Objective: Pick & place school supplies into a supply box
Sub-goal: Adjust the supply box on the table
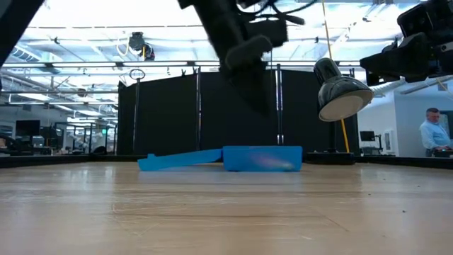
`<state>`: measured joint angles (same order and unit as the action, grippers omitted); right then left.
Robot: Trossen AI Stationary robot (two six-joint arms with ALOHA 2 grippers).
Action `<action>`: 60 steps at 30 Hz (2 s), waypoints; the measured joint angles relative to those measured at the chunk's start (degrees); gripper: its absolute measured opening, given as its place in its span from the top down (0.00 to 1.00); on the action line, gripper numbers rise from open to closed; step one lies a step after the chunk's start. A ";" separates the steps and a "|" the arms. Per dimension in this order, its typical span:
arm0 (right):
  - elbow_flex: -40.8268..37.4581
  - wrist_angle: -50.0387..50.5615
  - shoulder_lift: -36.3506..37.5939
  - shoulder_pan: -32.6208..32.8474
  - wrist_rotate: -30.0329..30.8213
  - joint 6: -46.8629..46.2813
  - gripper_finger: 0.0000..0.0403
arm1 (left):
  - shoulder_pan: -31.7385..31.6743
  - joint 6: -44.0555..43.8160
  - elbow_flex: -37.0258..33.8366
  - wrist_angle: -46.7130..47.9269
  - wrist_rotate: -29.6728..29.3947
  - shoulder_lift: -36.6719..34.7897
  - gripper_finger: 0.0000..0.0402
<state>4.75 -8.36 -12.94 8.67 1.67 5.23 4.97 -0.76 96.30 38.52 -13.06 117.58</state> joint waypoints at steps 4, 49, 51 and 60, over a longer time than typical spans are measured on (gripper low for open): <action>0.00 0.02 -0.26 0.00 0.00 -0.01 1.00 | -0.60 2.26 6.90 6.00 1.26 5.44 0.65; -0.11 -0.43 -0.84 0.00 -0.15 0.09 1.00 | -4.28 -5.49 9.23 6.30 13.31 15.65 0.98; -0.11 -0.43 -0.84 0.00 -0.20 0.01 1.00 | -3.34 -6.30 9.23 6.29 13.59 15.68 0.97; -0.11 -0.43 -0.84 0.00 -0.20 -0.04 1.00 | 1.34 -8.22 9.17 6.36 12.56 15.72 0.98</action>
<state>4.64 -8.80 -13.78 8.67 1.48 5.19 6.30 -8.98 105.47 44.88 -0.51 133.29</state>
